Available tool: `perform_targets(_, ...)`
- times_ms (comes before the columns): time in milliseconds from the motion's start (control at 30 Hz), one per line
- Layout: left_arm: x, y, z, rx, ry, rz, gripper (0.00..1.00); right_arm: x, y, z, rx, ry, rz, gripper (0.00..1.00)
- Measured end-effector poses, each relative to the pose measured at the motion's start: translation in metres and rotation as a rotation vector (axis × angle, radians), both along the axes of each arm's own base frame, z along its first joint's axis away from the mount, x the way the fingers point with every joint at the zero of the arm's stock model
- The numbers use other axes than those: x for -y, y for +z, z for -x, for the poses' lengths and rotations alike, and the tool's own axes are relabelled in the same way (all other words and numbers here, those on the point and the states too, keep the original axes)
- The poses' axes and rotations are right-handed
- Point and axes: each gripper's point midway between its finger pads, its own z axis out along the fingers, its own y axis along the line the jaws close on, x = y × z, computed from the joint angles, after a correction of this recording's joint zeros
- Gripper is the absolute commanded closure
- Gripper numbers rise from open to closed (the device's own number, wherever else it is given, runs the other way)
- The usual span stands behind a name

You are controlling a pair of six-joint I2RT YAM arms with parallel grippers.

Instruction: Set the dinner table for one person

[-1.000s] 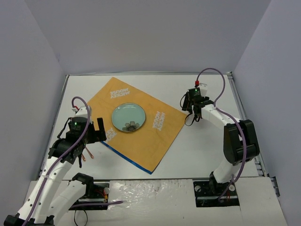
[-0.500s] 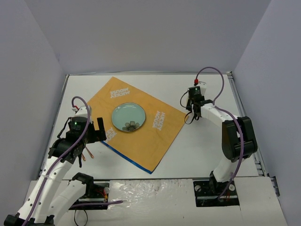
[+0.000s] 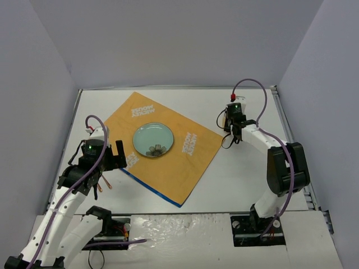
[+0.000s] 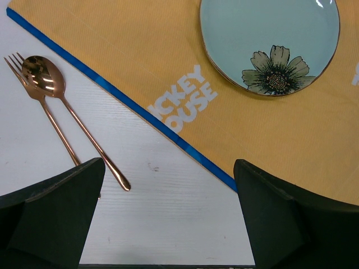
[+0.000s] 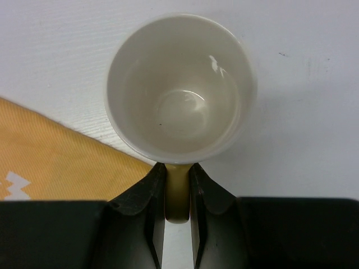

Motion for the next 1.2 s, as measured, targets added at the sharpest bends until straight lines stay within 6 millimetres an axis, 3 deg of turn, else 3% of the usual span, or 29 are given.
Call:
perform_targets(267, 0.000, 0.000, 0.000, 0.000, 0.000, 0.000, 0.03, -0.009, 0.069, 0.019, 0.162, 0.118, -0.012, 1.00)
perform_targets(433, 0.000, 0.000, 0.000, 0.000, 0.000, 0.000, 0.03, -0.042, 0.098, 0.036, 0.240, 0.228, -0.039, 1.00)
perform_targets(533, 0.000, 0.000, 0.000, 0.000, 0.000, 0.000, 0.03, -0.071, 0.090, 0.049, 0.227, 0.305, -0.057, 1.00)
perform_targets(667, 0.000, 0.000, 0.000, 0.000, 0.002, -0.001, 0.03, -0.095, 0.063, 0.071, 0.169, 0.369, -0.083, 1.00)
perform_targets(900, -0.001, 0.000, 0.000, 0.000, 0.003, -0.002, 0.03, -0.098, 0.021, 0.086, 0.085, 0.365, -0.092, 1.00)
perform_targets(1200, -0.001, 0.000, 0.000, 0.000, 0.003, -0.002, 0.03, -0.108, 0.017, 0.077, 0.112, 0.357, -0.111, 1.00)
